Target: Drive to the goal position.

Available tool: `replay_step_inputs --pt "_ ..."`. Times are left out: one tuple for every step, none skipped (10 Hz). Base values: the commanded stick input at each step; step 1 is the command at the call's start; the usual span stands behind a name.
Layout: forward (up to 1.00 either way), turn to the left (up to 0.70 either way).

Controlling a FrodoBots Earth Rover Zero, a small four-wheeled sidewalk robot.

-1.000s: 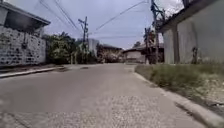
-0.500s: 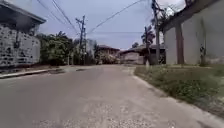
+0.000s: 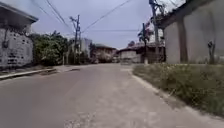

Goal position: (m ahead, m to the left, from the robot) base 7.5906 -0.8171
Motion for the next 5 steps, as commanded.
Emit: replay_step_inputs --pt "1.0 -0.04" --pt "1.0 0.0" --pt "1.0 0.0" --pt "1.0 0.0" --pt "1.0 0.0"
